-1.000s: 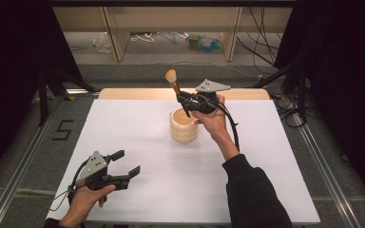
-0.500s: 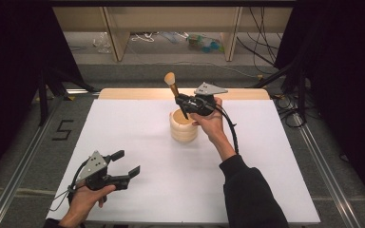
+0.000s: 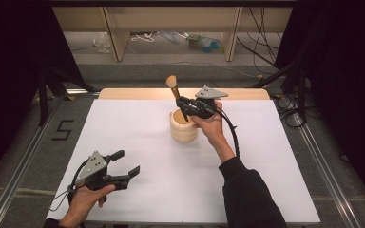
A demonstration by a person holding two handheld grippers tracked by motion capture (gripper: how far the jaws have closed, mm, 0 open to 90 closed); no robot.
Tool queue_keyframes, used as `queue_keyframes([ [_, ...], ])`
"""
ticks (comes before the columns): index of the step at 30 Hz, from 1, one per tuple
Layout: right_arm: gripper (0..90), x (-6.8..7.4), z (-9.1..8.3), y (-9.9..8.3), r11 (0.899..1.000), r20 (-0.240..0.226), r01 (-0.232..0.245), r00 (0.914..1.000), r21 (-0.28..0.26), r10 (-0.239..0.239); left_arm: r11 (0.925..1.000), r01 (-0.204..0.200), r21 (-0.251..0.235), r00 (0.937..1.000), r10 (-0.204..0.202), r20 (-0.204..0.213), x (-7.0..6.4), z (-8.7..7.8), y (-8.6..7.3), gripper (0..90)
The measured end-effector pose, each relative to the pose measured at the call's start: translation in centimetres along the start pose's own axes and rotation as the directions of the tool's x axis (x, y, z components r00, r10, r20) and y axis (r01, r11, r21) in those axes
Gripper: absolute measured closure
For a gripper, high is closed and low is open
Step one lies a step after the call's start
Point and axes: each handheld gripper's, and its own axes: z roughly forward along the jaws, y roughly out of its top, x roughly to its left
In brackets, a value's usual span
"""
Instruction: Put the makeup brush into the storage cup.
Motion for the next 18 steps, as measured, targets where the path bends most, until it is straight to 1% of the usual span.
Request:
queue_keyframes([
  [1, 74.6, 0.0, 0.1, -0.1, 1.0, 0.0, 0.004, 1.0, -0.011, -0.004, 0.9999, 0.009, -0.008, 0.9999, -0.009, 0.008, 0.0, 0.1, 0.0, 16.0],
  [3, 74.6, 0.1, 0.1, -0.2, 1.0, 0.001, 0.001, 1.0, -0.004, -0.001, 0.9999, 0.01, -0.007, 0.9999, -0.01, 0.007, -0.1, 0.1, 0.0, 16.0],
  [4, 74.6, 0.1, 0.1, -0.3, 1.0, 0.001, 0.0, 1.0, -0.01, 0.0, 1.0, 0.009, 0.001, 1.0, -0.009, -0.001, -0.1, 0.0, 0.0, 16.0],
  [5, 74.6, 0.0, 0.2, -0.4, 1.0, -0.002, 0.007, 1.0, -0.019, -0.007, 1.0, 0.006, 0.0, 1.0, -0.006, 0.0, -0.1, 0.0, 0.0, 15.9],
  [6, 74.6, 0.0, 0.1, -0.4, 1.0, -0.002, 0.0, 1.0, -0.004, 0.0, 1.0, 0.002, 0.002, 1.0, -0.002, 0.001, 0.0, 0.0, 0.0, 16.0],
  [7, 74.6, 0.0, 0.1, -0.5, 1.0, 0.002, 0.001, 1.0, -0.009, -0.001, 1.0, 0.002, 0.003, 1.0, -0.002, 0.001, 0.0, 0.0, 0.0, 16.0],
  [8, 74.6, 0.0, 0.1, -0.6, 1.0, -0.003, -0.008, 1.0, -0.005, 0.008, 1.0, 0.001, 0.003, 1.0, -0.001, 0.001, 0.0, 0.0, 0.0, 16.0],
  [9, 74.6, 0.0, 0.1, -0.6, 1.0, 0.002, -0.003, 1.0, 0.0, 0.003, 1.0, 0.002, 0.004, 1.0, -0.002, 0.001, 0.0, 0.0, 0.0, 16.0],
  [11, 74.6, 0.0, 0.2, -0.7, 1.0, 0.005, -0.006, 1.0, -0.016, 0.006, 1.0, 0.001, 0.001, 1.0, -0.001, 0.001, 0.0, 0.0, 0.0, 16.0],
  [12, 74.6, 0.0, 0.2, -0.8, 1.0, 0.003, -0.007, 1.0, -0.01, 0.007, 1.0, 0.0, 0.0, 1.0, 0.0, 0.0, 0.0, 0.0, 0.0, 16.0],
  [14, 74.6, 0.0, 0.3, -0.9, 1.0, -0.001, -0.009, 1.0, -0.017, 0.009, 1.0, 0.001, 0.0, 1.0, -0.001, 0.0, 0.0, 0.0, 0.0, 16.0],
  [15, 74.6, 0.0, 0.2, -0.9, 1.0, 0.007, -0.009, 0.9999, -0.006, 0.009, 1.0, 0.003, 0.004, 1.0, -0.003, -0.004, -0.1, 0.0, 0.0, 16.0],
  [17, 74.6, 0.0, 0.3, -1.1, 1.0, 0.006, -0.011, 0.9999, -0.015, 0.011, 1.0, 0.008, 0.002, 1.0, -0.008, -0.001, -0.1, 0.0, 0.0, 15.9],
  [18, 74.6, 0.0, 0.3, -1.2, 1.0, 0.0, -0.019, 0.9998, -0.009, 0.019, 1.0, 0.009, 0.0, 1.0, -0.009, 0.001, -0.1, 0.0, 0.0, 15.9],
])
